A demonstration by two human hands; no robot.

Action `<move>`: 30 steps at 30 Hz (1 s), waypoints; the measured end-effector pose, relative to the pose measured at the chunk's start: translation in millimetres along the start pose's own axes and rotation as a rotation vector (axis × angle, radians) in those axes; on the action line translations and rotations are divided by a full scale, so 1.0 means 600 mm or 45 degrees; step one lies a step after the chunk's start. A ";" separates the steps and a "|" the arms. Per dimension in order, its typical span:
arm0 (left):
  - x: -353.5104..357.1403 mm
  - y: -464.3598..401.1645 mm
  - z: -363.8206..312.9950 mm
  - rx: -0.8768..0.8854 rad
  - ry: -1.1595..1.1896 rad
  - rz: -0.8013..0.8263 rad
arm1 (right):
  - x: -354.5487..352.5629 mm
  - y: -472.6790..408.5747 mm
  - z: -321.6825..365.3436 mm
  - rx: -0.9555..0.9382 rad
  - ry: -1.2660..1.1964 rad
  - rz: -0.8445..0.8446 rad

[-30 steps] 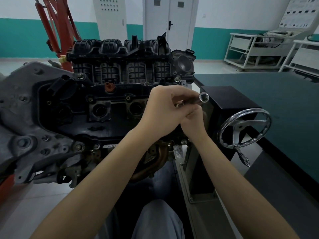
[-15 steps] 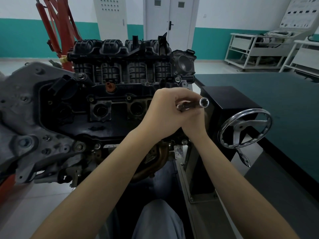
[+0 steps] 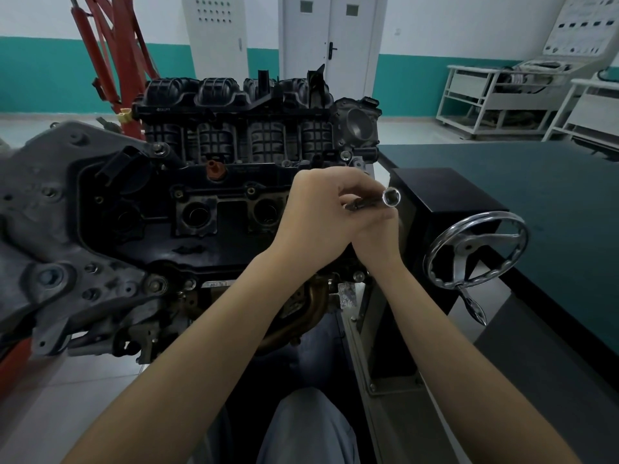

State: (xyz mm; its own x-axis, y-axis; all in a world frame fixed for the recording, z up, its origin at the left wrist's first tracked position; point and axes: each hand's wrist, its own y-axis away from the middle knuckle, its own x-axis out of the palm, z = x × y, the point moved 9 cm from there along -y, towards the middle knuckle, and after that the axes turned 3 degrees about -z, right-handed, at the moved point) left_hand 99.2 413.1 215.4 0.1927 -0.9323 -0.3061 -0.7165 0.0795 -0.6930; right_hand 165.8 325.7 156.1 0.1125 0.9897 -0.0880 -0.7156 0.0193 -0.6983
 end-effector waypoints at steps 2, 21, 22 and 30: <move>0.003 0.001 -0.001 -0.004 -0.008 0.022 | 0.003 0.003 0.000 0.003 -0.034 0.025; 0.006 0.001 -0.001 -0.009 -0.021 0.028 | -0.004 0.003 -0.002 -0.037 0.005 -0.026; 0.003 0.001 -0.002 -0.003 -0.050 -0.004 | -0.004 0.003 -0.002 -0.040 0.003 -0.027; 0.015 0.002 -0.002 -0.041 0.046 0.124 | -0.001 0.006 0.004 -0.036 -0.028 0.002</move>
State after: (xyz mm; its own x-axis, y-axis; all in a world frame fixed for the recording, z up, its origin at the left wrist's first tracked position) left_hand 99.5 404.6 212.6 0.0971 -0.9328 -0.3470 -0.7519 0.1597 -0.6397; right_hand 161.5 325.2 155.3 0.0962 0.9926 -0.0741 -0.6959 0.0138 -0.7180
